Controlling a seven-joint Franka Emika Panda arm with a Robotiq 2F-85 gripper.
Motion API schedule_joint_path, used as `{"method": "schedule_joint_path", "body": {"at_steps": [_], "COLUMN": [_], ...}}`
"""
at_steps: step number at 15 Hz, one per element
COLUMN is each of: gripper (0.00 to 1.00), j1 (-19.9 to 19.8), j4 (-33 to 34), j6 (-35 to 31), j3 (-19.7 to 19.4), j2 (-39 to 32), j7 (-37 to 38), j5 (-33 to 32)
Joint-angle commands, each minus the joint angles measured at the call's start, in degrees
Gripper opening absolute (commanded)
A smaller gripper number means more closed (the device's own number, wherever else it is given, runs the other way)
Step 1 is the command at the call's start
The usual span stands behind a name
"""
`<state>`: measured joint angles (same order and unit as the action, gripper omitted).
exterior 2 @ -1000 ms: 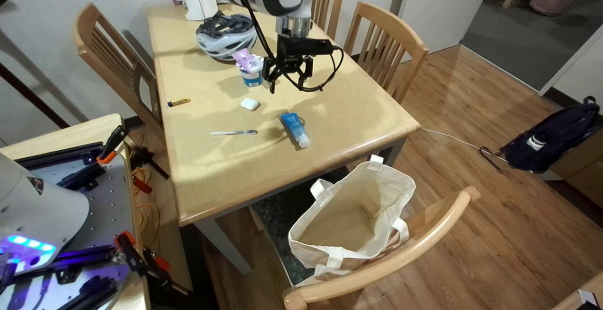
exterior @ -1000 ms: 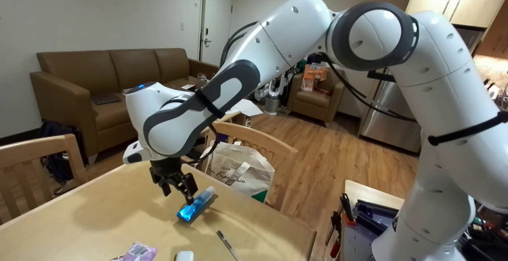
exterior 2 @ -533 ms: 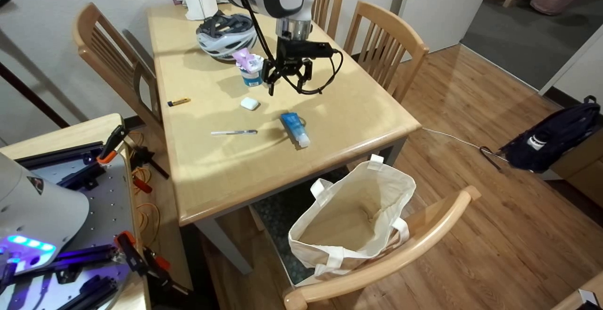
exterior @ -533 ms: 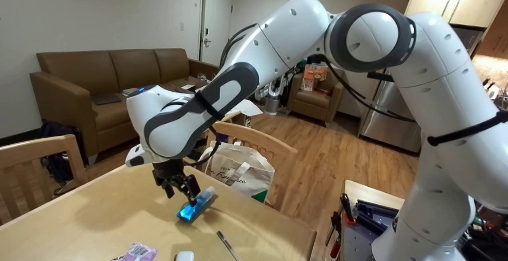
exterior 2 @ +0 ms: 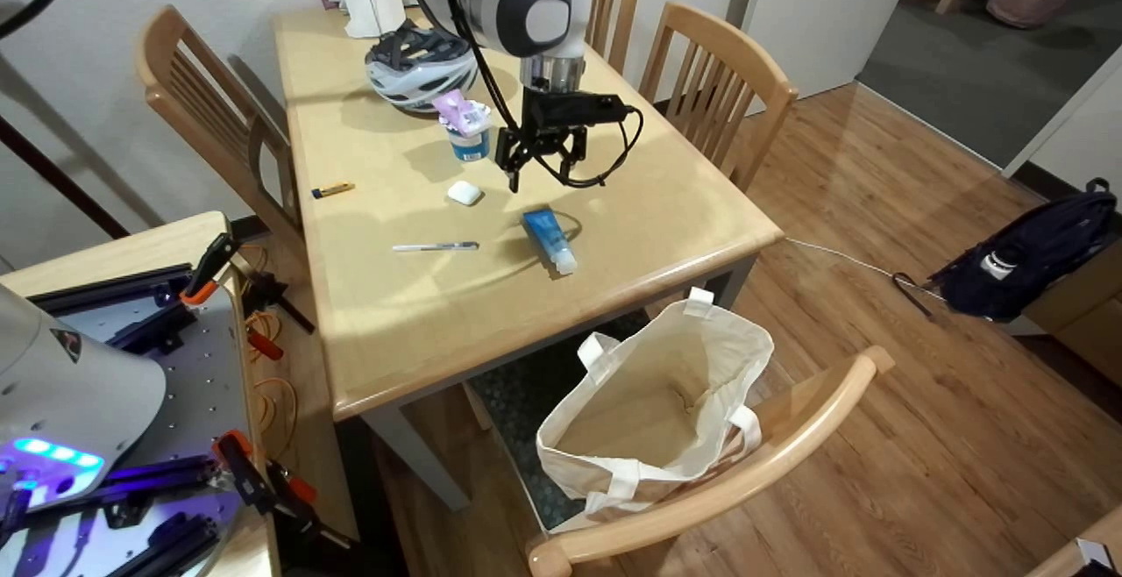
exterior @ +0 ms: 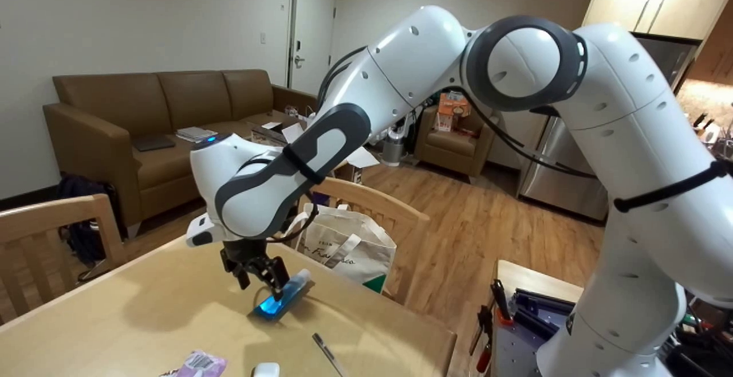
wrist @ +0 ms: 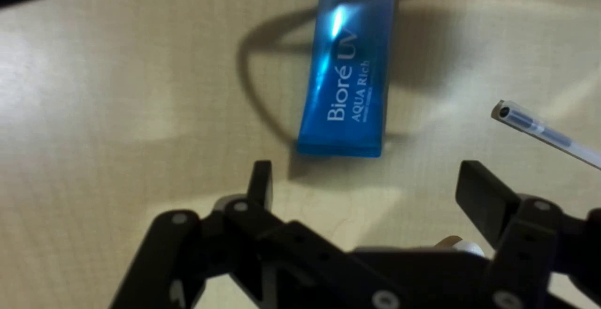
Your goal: Put the blue tube in the bag
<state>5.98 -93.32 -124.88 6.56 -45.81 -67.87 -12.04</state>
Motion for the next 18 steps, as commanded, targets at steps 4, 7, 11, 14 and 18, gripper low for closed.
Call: {"method": "schedule_joint_path", "body": {"at_steps": [4,7,11,14,18], "gripper": [1.00,1.00,1.00,1.00,1.00], "j1": [-1.15,-0.82,0.58,0.88,1.03], "j4": [-0.24,0.27,1.92,3.93,5.34], "j6": [-3.44,-2.58,-1.24,0.58,0.14], "j3": [0.87,1.00,-0.51,-0.75,-0.31], "j2": [-0.74,-1.00,-1.32,-3.14,-5.91], "j7": [-1.15,-0.37,0.11,0.11,2.10], "j5": [-1.15,-0.60,-3.27,-3.76,-2.57]}}
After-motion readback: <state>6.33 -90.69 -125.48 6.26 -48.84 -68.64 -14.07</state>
